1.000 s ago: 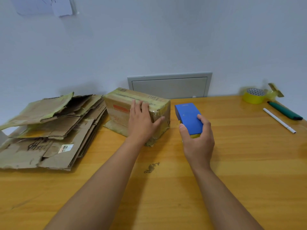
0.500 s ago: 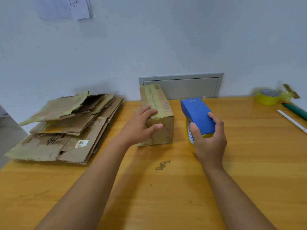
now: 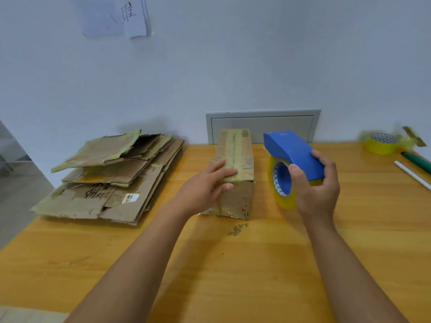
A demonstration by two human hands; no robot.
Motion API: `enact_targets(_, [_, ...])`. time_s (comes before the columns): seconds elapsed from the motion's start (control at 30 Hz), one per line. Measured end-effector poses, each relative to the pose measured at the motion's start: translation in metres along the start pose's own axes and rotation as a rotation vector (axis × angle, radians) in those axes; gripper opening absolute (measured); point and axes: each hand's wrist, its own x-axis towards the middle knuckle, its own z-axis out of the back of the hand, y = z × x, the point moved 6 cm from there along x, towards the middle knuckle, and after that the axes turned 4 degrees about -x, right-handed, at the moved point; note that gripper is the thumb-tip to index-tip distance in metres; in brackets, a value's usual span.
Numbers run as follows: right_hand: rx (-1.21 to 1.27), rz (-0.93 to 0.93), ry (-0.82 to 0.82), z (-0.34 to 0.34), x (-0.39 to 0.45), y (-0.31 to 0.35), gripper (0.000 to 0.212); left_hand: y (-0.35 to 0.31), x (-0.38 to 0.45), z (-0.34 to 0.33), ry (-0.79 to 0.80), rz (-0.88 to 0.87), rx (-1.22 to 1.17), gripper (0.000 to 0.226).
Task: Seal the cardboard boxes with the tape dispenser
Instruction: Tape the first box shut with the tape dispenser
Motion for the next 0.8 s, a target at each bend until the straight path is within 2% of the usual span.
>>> enact_targets(0.1, [0.037,0.046,0.104,-0.001,0.003,0.016,0.037,-0.004,0.002,0.005,-0.051,-0.037,0.164,0.047])
enact_targets(0.13, [0.058,0.047,0.137,0.000,0.003,0.020,0.037,-0.004,0.003,0.006,-0.040,-0.024,0.154,0.049])
enact_targets(0.23, [0.104,0.038,0.204,0.006,0.002,0.027,0.037,-0.009,0.006,0.011,0.010,0.030,-0.104,0.050])
enact_targets(0.3, [0.119,0.023,0.225,0.010,0.002,0.031,0.040,-0.017,0.008,0.017,-0.030,0.020,-0.245,0.044])
enact_targets(0.37, [0.130,0.011,0.227,0.015,0.002,0.035,0.042,-0.021,0.010,0.023,-0.061,0.078,-0.353,0.049])
enact_targets(0.43, [0.136,0.012,0.227,0.021,0.002,0.042,0.042,-0.024,0.013,0.023,-0.052,0.136,-0.379,0.060])
enact_targets(0.6, [0.137,0.050,0.276,0.033,0.001,0.061,0.038,-0.038,0.015,0.031,-0.126,0.247,-0.543,0.071])
enact_targets(0.8, [0.163,0.074,0.337,0.035,-0.002,0.076,0.039,-0.047,0.018,0.041,-0.217,0.309,-0.699,0.061])
